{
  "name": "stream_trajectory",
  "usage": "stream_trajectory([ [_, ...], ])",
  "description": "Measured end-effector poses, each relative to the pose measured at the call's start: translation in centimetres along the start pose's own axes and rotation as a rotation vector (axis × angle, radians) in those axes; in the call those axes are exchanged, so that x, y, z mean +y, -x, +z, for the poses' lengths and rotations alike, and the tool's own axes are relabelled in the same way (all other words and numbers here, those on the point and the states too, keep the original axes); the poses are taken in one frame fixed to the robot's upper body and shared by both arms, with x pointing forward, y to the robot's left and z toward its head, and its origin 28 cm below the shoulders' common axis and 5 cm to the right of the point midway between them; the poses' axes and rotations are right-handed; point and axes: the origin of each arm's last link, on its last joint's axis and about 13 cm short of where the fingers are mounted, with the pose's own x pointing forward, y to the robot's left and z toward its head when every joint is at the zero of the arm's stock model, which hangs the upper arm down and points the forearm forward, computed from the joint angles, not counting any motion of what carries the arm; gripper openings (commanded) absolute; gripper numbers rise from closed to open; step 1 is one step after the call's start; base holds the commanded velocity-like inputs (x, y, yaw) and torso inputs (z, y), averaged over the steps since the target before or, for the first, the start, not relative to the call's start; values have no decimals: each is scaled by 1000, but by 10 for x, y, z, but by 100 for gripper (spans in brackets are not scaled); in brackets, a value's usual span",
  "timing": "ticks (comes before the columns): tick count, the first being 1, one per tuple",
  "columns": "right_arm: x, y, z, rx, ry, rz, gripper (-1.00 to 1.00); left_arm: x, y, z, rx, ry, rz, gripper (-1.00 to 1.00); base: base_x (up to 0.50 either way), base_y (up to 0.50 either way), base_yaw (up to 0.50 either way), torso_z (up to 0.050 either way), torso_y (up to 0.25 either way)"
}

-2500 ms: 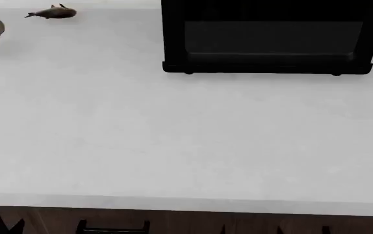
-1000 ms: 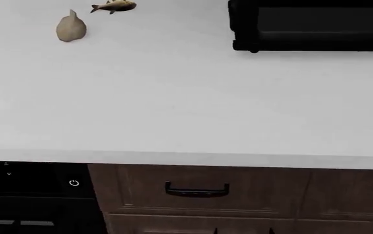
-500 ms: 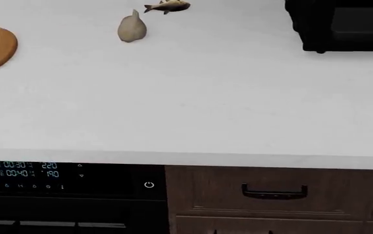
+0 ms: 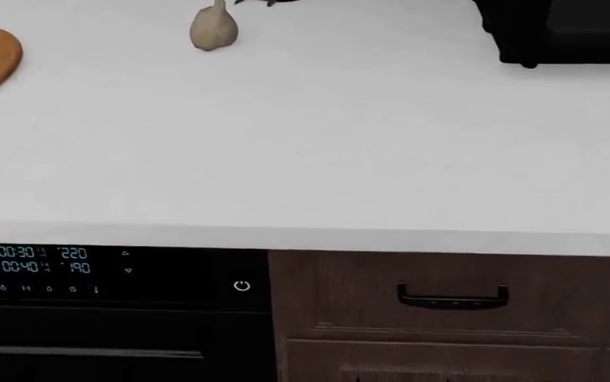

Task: Open the dishwasher door

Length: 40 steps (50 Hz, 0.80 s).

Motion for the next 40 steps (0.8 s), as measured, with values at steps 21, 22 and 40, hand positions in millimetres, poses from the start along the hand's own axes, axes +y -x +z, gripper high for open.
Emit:
stream_trajectory([
  [21, 0, 0, 0, 4, 0, -1, 100, 0, -1, -1, 9, -2, -1, 100, 0, 0, 0, -50, 0],
  [22, 0, 0, 0, 4, 0, -1, 100, 0, -1, -1, 9, -3, -1, 100, 0, 0, 0, -50, 0],
  [40, 0, 1, -1, 7, -5, -2, 100, 0, 0, -1, 14, -16, -2, 100, 0, 0, 0, -50, 0],
])
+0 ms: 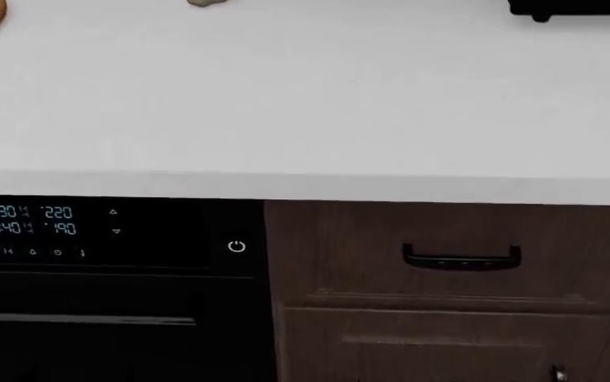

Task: Open the dishwasher door

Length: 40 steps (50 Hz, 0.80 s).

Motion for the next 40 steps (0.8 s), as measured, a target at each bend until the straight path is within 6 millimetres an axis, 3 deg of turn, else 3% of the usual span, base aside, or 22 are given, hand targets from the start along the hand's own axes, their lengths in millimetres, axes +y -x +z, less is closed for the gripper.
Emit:
stream_trajectory([
  [40, -1, 0, 1, 4, 1, 3, 100, -1, 0, -6, 11, -7, 3, 100, 0, 0, 0, -50, 0],
])
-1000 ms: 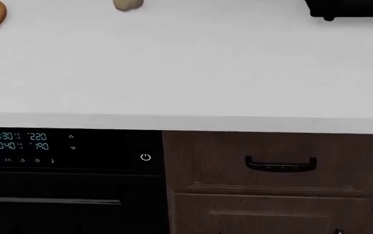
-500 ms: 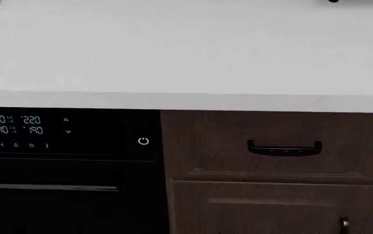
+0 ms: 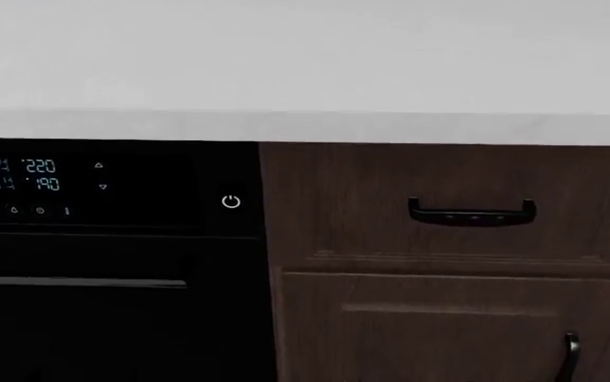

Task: Open the dishwasher door

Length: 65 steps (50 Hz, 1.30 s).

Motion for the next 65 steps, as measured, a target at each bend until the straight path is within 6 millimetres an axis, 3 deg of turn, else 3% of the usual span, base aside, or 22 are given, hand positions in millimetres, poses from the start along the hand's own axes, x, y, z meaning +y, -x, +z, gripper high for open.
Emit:
stream_trajectory([
  [17, -1, 1, 3, -8, -5, -6, 100, 1, -1, 1, -5, -4, 5, 100, 0, 0, 0, -3, 0],
  [33, -23, 9, 43, -132, -34, -109, 100, 2, -2, 1, 5, -105, -29, 100, 0, 0, 0, 0, 0],
  [44, -35, 20, 60, -196, -55, -169, 100, 14, -9, 7, 3, -361, -81, 100, 0, 0, 0, 0, 0],
  [65, -40, 26, 67, -222, -68, -192, 100, 41, -15, 32, -3, -965, -172, 100, 0, 0, 0, 0, 0],
])
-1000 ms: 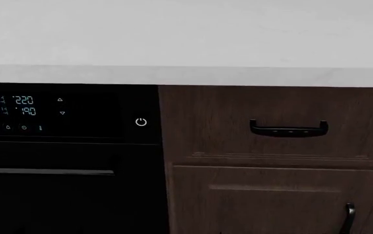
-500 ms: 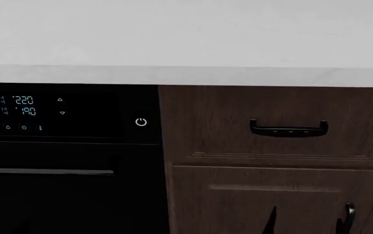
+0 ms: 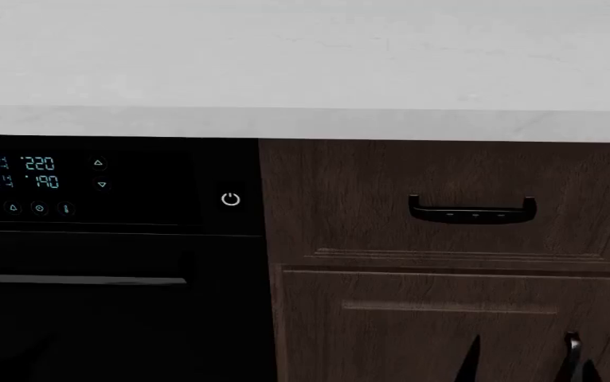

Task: Open the dishwasher door

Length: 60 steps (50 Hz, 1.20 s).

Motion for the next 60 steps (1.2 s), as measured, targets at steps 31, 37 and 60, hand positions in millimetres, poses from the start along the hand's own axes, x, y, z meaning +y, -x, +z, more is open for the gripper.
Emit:
stream_trajectory([
  [31, 0, 0, 3, -7, -12, 2, 100, 39, -40, -9, -7, -375, -81, 100, 0, 0, 0, 0, 0],
  [37, 0, -1, 4, -9, -10, 2, 100, 40, -50, -12, -18, -393, -88, 100, 0, 0, 0, 0, 0],
  [60, 1, -2, 8, -16, -2, 2, 100, 48, -81, -20, -36, -444, -97, 100, 0, 0, 0, 0, 0],
])
